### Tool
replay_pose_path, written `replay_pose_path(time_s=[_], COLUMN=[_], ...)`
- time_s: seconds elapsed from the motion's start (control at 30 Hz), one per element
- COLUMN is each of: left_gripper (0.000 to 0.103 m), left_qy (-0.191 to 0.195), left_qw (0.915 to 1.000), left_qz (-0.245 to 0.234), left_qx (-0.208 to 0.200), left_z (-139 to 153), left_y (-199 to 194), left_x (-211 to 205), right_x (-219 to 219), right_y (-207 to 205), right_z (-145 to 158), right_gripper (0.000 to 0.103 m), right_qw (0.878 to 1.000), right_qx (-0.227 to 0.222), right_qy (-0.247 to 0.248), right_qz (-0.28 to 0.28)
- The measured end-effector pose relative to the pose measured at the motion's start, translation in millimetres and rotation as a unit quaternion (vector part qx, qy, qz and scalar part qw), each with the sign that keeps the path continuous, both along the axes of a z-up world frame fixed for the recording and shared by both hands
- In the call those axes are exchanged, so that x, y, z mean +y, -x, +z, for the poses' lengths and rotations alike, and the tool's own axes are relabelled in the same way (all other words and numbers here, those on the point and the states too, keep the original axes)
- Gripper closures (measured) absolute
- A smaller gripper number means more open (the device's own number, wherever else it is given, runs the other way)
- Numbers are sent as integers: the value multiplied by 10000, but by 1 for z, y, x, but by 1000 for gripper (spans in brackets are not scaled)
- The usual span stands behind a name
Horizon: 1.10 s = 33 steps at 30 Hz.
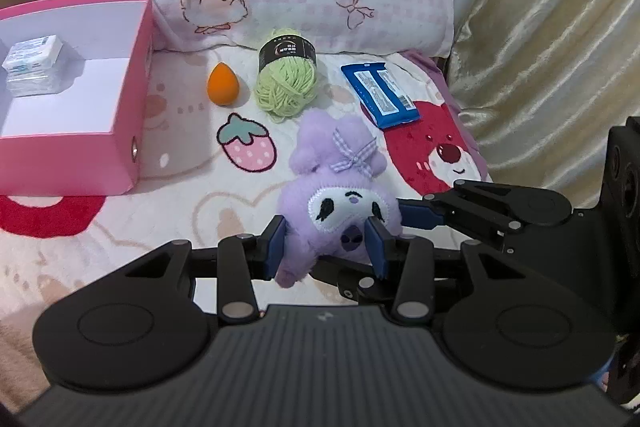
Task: Organize objects
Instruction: 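Lift the plush toy with the left gripper and carry it over the pink box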
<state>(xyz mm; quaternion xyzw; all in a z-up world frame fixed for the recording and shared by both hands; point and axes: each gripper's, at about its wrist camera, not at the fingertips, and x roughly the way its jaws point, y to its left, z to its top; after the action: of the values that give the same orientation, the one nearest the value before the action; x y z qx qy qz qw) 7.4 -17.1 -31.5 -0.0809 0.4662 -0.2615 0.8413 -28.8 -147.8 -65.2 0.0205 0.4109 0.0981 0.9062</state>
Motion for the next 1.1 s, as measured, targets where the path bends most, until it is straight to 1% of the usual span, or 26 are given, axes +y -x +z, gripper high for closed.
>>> replay_pose_path(time_s=[0.17,0.23,0.47,0.63,0.8,0.9,1.03,1.1], left_gripper=[62,62,62,62,62,62,62,62], left_qy=[70,89,45,-56,-136,-197,-100,-60], left_qw=[9998,9997,9999,9999,9998,9997,9997,9997], left_qz=[-7,24,81,74,124,156,178,196], left_qx=[180,208,143,87,-19,26,146,112], left_z=[9,13,31,43,52,53,54,56], left_y=[0,0,0,-5,-12,-17,-30,-35], left_x=[21,29,49,58,66,70,79,84], right_x=[21,28,48,58,65,71,74,77], right_y=[2,0,-8,-18,-30,-37,-48,-54], right_z=[10,16,34,45,53,53,56,59], right_gripper=[42,42,42,42,42,42,42,42], right_qw=[9999,9999,9999,9999,9999,9999,9998,9997], right_qx=[-14,23,33,32,-20,17,54,36], right_qy=[144,113,111,134,112,158,169,211], right_qz=[87,78,106,62,37,39,78,105])
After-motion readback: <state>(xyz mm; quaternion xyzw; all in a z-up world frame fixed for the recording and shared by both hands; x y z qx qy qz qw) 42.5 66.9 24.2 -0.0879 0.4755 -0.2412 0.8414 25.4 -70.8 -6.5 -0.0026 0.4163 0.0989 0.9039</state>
